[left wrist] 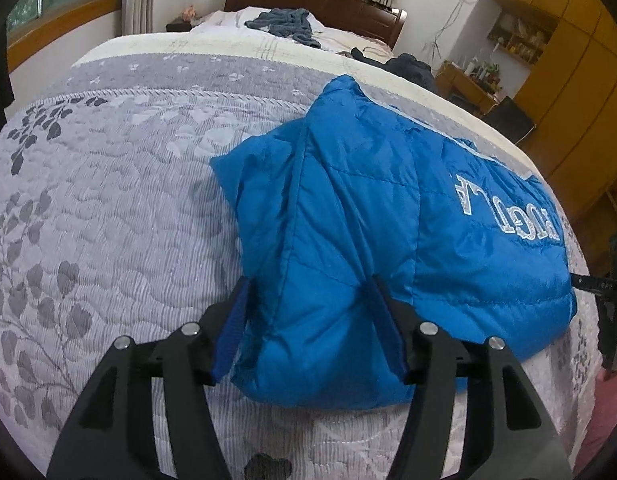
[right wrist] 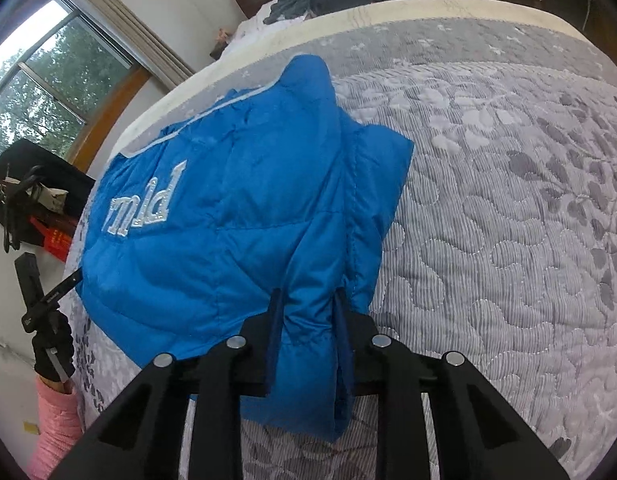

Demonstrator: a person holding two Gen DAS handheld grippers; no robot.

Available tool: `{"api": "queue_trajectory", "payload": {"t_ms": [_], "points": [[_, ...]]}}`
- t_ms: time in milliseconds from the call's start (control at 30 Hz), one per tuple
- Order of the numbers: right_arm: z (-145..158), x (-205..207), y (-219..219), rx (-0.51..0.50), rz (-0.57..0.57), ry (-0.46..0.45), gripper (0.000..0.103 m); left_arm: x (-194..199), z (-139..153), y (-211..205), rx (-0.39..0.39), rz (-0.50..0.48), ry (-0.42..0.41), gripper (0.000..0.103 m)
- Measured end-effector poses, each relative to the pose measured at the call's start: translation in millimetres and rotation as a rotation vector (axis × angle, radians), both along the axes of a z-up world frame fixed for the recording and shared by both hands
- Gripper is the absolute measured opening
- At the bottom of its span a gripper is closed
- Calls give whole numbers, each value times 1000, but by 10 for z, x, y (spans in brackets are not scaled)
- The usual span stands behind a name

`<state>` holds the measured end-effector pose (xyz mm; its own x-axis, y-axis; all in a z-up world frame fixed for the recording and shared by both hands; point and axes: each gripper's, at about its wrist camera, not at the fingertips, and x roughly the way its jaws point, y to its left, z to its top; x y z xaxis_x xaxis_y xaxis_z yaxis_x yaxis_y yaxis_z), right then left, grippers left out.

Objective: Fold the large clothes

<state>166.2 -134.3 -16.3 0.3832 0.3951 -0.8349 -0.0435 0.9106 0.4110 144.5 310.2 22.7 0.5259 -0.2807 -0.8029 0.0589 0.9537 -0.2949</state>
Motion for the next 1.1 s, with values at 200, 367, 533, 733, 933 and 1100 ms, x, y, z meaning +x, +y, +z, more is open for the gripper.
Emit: {"api": "queue_trajectory", "payload": {"t_ms": [200, 367, 533, 733, 933, 1100], "points": [[204, -115, -197, 92, -25, -65, 71, -64, 202, 156, -45, 14, -15, 77], [171, -102, -416, 215, -43, -65, 83, 122, 79, 365, -145, 25, 49, 77], [-69, 27, -496, 330, -38, -17, 84, 353, -156, 393, -308, -9, 121, 77], [-325, 224, -420, 388, -11, 15, 85, 612, -315, 330, -441, -42, 137, 79], [-369, 449, -184, 407, 36, -14, 80, 739, -303, 28, -403, -93, 140, 78], [-291, 440, -83, 384, 44, -36, 53, 692, -225, -102, -337, -60, 113, 45]]}}
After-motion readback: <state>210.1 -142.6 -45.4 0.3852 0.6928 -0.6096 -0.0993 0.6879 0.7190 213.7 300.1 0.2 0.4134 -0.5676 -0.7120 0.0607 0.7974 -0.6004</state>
